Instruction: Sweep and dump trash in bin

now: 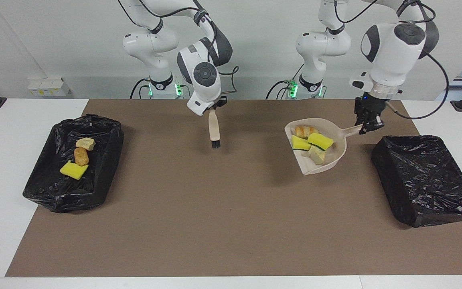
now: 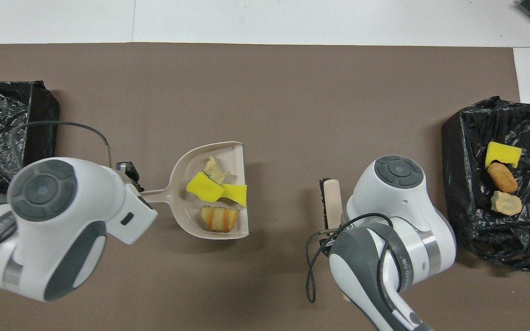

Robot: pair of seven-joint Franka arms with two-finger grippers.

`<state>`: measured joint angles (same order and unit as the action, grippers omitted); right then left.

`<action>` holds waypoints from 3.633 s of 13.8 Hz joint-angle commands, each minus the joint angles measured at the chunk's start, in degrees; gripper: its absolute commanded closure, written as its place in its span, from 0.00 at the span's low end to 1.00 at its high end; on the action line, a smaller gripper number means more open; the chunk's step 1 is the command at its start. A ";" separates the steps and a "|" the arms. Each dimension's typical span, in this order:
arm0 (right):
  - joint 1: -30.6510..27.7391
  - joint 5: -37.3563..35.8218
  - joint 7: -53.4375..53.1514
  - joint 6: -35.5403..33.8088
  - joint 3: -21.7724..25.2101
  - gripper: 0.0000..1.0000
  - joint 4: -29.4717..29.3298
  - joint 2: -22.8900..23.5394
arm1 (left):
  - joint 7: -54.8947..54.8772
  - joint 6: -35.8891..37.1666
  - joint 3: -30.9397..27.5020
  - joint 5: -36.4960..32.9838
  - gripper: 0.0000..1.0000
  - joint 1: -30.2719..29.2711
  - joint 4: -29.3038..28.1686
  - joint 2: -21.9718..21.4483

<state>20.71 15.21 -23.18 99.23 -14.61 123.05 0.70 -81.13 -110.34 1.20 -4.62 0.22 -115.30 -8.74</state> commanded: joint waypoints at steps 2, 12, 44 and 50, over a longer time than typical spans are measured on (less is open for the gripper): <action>4.25 3.16 -3.97 0.26 -0.07 1.00 -1.06 3.51 | -5.52 1.96 0.65 -0.21 1.00 -9.87 7.70 4.16; 8.30 4.13 -6.71 1.25 0.11 0.00 -1.57 7.46 | -17.66 -1.44 0.56 -12.59 1.00 -23.77 32.94 22.18; -23.27 -15.47 23.00 -12.22 12.74 0.00 -36.21 5.62 | 1.00 14.96 1.61 -29.93 1.00 -1.03 23.47 15.34; -21.94 -15.91 21.42 -7.40 15.14 0.00 -32.72 0.62 | 41.85 16.21 1.61 -18.50 1.00 13.46 15.03 16.30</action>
<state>-1.78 0.56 -1.25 88.45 0.28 85.83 4.45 -51.27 -93.91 3.92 -25.04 8.34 -96.37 8.60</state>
